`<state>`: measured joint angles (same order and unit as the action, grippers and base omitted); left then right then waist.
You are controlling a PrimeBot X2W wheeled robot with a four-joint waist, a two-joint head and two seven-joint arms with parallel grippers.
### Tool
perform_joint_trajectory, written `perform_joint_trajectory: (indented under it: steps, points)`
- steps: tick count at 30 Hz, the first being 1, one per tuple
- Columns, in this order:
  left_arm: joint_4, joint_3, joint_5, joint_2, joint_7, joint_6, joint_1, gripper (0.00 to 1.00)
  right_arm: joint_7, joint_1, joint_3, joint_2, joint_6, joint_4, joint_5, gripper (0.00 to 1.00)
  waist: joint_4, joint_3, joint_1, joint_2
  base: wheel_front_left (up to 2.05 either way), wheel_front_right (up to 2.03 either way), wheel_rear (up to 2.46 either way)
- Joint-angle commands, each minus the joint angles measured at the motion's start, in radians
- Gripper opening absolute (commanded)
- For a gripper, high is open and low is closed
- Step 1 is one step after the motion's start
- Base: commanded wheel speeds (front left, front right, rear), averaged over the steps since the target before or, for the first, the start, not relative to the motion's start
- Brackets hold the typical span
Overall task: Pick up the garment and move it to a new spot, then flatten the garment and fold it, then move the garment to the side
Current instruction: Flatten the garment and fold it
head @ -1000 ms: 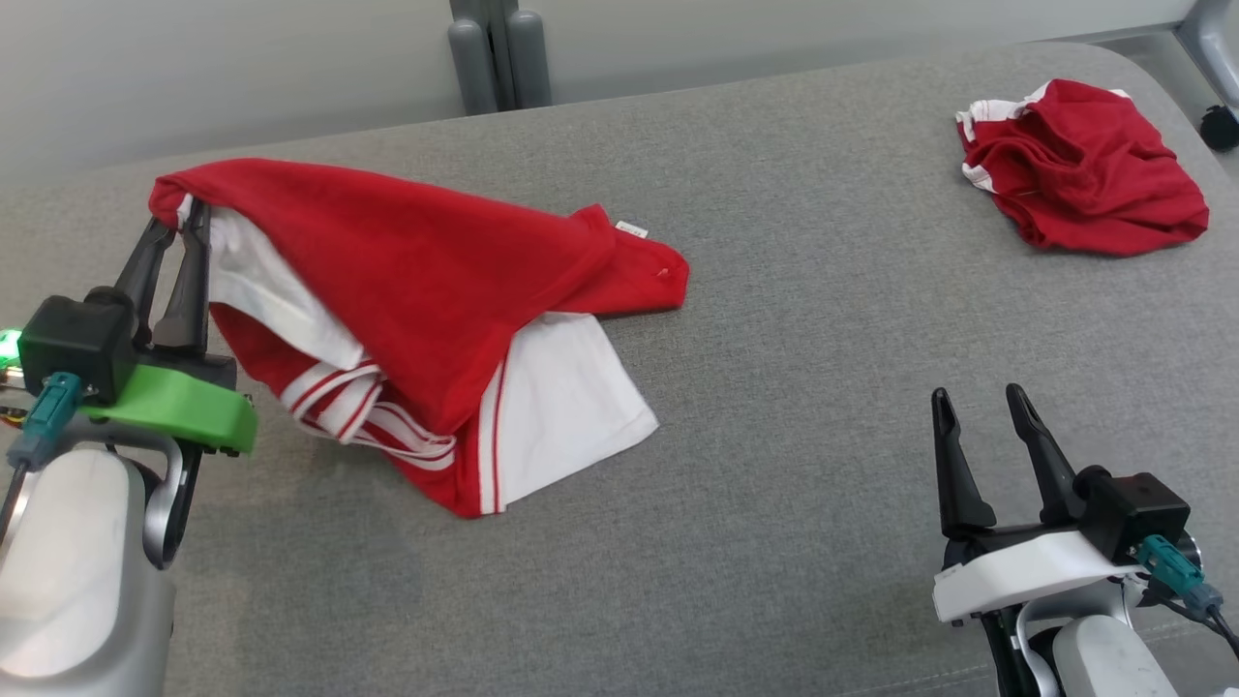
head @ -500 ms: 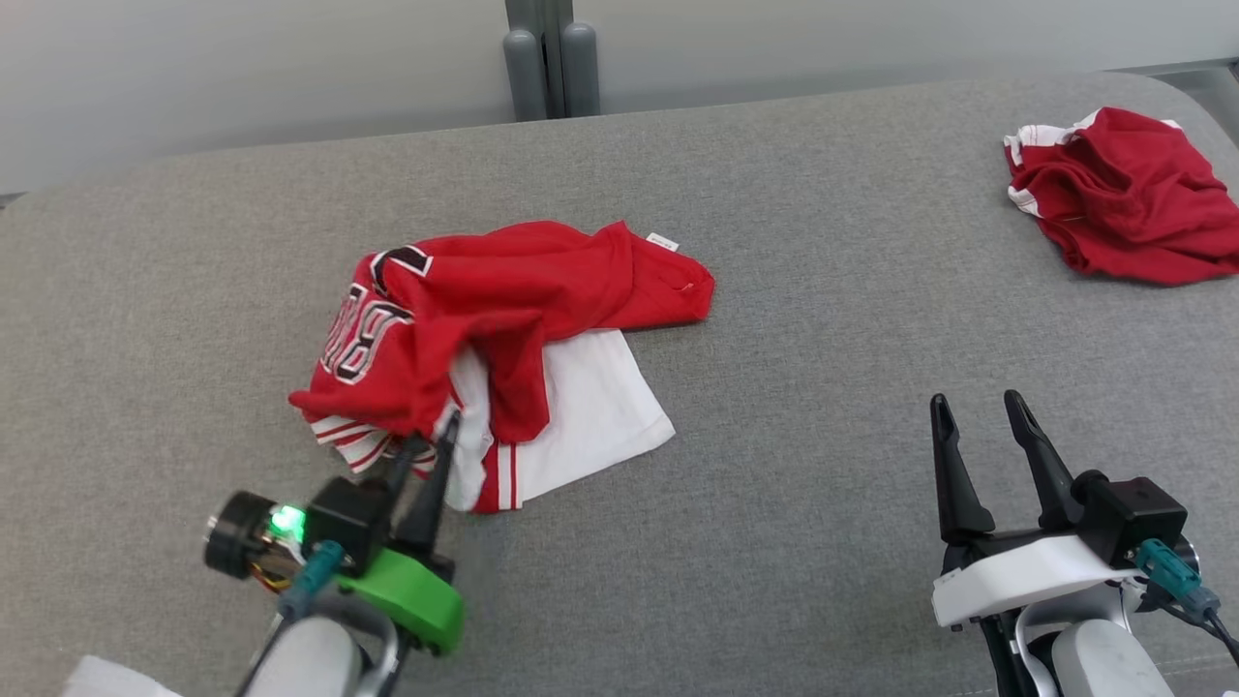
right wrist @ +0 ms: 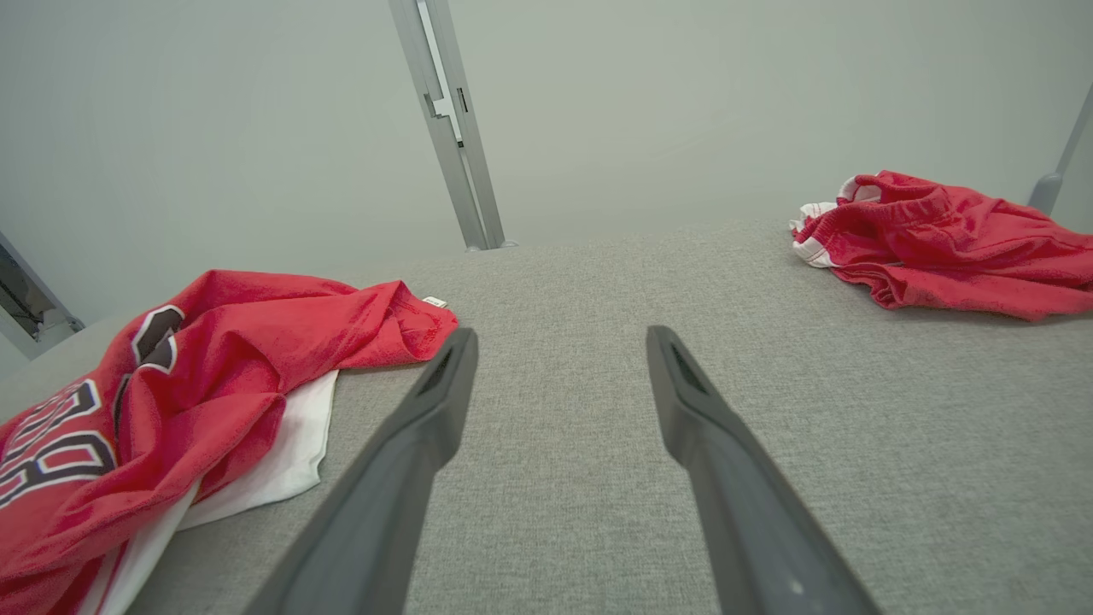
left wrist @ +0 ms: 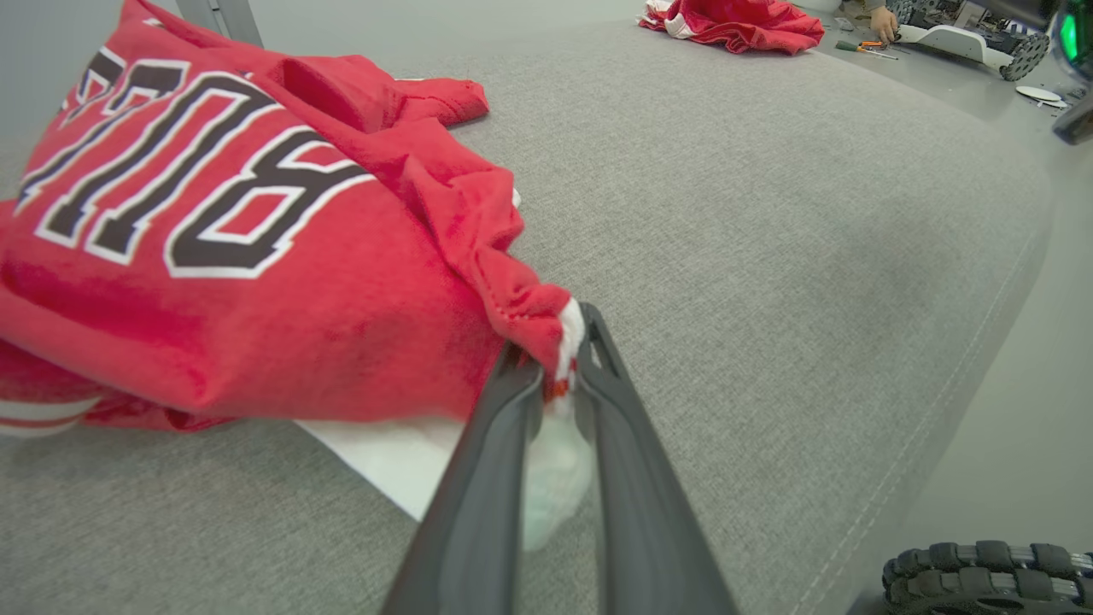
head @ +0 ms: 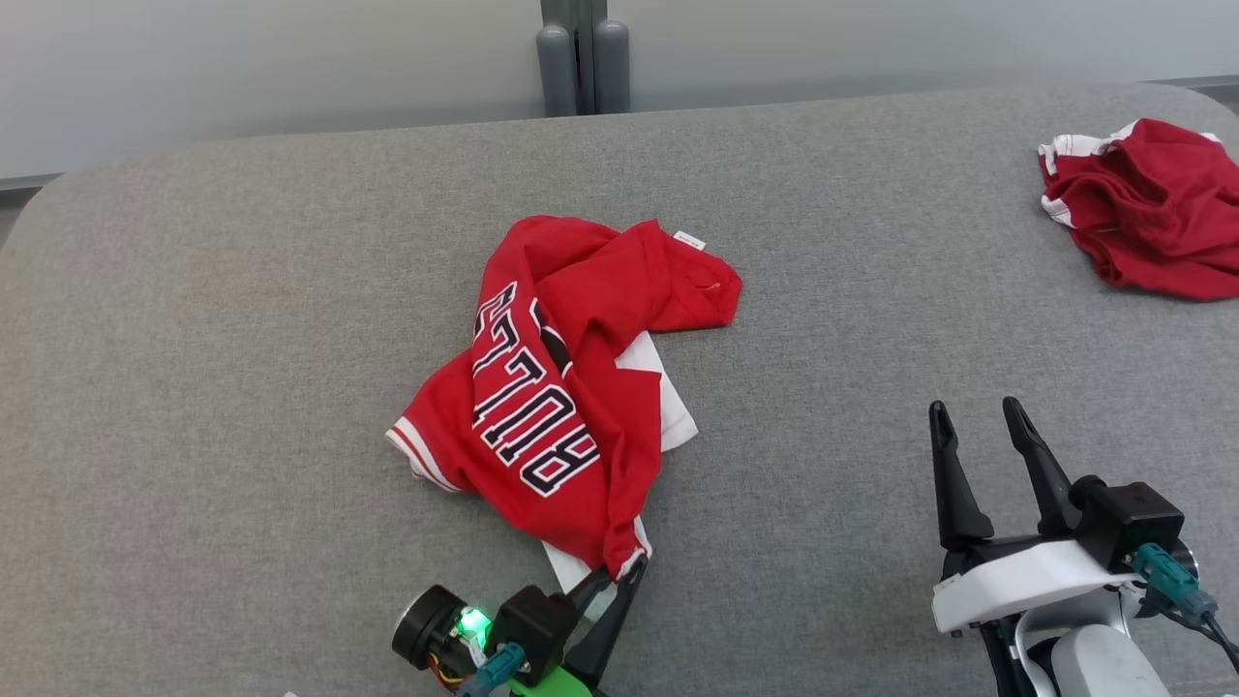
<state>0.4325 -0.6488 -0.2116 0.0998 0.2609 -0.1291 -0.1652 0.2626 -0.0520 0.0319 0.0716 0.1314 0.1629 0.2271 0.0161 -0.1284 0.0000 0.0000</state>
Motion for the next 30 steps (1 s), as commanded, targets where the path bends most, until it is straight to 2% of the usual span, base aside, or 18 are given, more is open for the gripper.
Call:
perform_joint_trajectory:
  steps: [1,2,7,13,23,30]
  points:
    - [-0.006,-0.005,-0.011,0.0,0.005,-0.002,-0.013,0.26,0.003,0.006,-0.003,0.002,-0.002,0.002,0.003,1.0,-0.004,0.0,0.0,0.0,0.0,0.0,0.0]
    - [-0.017,-0.007,-0.011,-0.002,0.005,-0.002,-0.017,1.0,0.003,0.006,-0.004,0.002,-0.002,0.002,0.003,1.0,-0.007,0.0,0.0,0.0,0.0,0.0,0.0]
    - [-0.102,0.033,0.0,0.008,0.004,0.007,-0.019,1.0,0.003,0.012,-0.009,0.004,-0.002,0.006,0.003,1.0,-0.019,0.008,0.0,0.0,0.0,0.0,0.0]
    - [-0.237,0.131,0.005,0.023,0.004,0.038,0.004,1.0,0.003,0.013,-0.005,0.006,-0.002,0.013,0.003,1.0,-0.031,0.023,0.0,0.0,0.0,0.0,0.0]
    - [-0.311,0.414,-0.014,0.052,0.003,0.11,0.072,1.0,0.003,0.022,0.003,0.013,-0.002,0.022,0.007,1.0,-0.02,0.043,0.0,0.0,0.0,0.0,0.0]
    - [-0.284,0.565,0.008,0.042,0.003,0.085,0.111,1.0,0.003,0.029,0.001,0.018,-0.002,0.03,0.007,1.0,-0.025,0.055,0.0,0.0,0.0,0.0,0.0]
